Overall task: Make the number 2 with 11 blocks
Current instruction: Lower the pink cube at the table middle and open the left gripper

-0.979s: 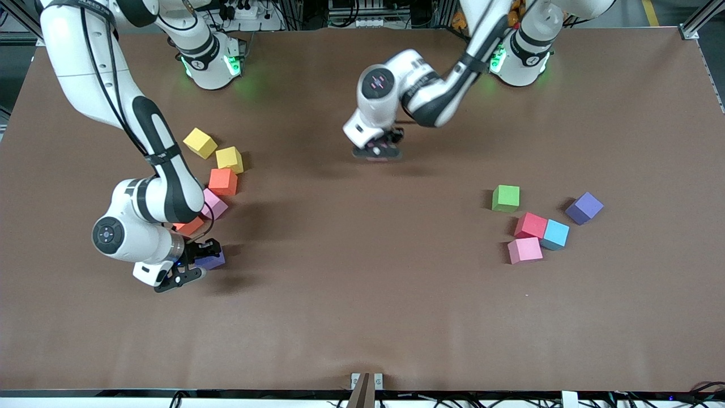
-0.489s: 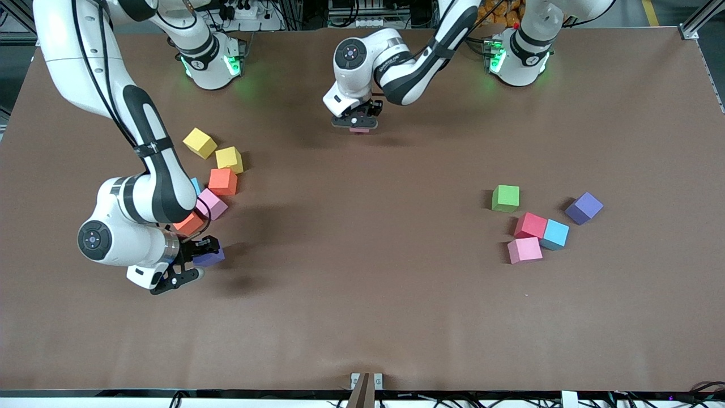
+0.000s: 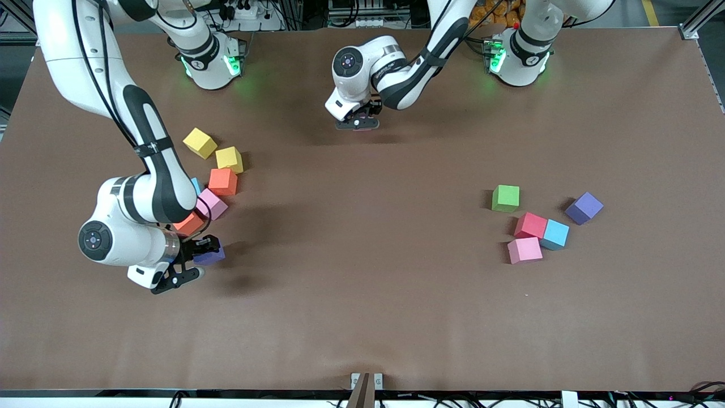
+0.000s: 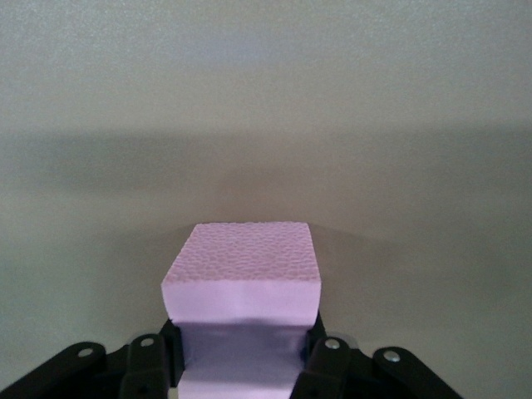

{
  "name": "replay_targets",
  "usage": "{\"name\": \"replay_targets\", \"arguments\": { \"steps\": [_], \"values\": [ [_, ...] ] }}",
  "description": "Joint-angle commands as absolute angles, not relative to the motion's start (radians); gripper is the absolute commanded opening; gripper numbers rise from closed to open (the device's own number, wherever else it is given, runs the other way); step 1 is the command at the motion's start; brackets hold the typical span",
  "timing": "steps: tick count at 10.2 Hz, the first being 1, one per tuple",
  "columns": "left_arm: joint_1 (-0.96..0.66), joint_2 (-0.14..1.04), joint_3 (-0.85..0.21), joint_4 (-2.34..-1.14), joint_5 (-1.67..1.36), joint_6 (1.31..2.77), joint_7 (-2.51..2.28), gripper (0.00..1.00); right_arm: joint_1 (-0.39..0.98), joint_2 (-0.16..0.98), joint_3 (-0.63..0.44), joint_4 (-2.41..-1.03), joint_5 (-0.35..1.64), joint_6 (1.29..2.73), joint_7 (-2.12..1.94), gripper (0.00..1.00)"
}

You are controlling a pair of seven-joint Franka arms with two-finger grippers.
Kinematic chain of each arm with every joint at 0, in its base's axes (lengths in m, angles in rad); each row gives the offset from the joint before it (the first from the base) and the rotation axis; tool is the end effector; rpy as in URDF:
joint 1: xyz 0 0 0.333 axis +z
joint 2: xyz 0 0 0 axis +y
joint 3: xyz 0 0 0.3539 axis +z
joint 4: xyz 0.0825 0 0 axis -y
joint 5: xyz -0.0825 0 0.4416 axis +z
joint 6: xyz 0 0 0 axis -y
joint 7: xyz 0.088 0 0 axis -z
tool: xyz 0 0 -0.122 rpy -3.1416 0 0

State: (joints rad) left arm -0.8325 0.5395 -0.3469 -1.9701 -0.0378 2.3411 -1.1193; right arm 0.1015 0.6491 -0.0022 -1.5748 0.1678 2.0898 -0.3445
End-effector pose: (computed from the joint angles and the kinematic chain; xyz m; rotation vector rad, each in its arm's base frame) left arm 0.2490 -0.6022 0.1717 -3.0751 -0.0028 0.3754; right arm 0.7472 0.0851 0.2303 -2.9370 -0.5208 0.1732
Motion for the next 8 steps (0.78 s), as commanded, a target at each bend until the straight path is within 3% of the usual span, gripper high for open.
{"name": "replay_targets", "arguments": {
  "steps": [1, 8],
  "values": [
    [-0.848, 0.546, -0.362, -1.973, -0.054, 2.353, -1.14, 0.0, 0.097, 0.637, 0.005, -1.585, 0.175, 2.082, -0.331, 0.0],
    [-0.808, 0.535, -0.431, -2.071, -0.041, 2.4, -1.146, 0.0, 0.098, 0.638, 0.006, -1.585, 0.175, 2.083, -0.331, 0.0]
  ]
}}
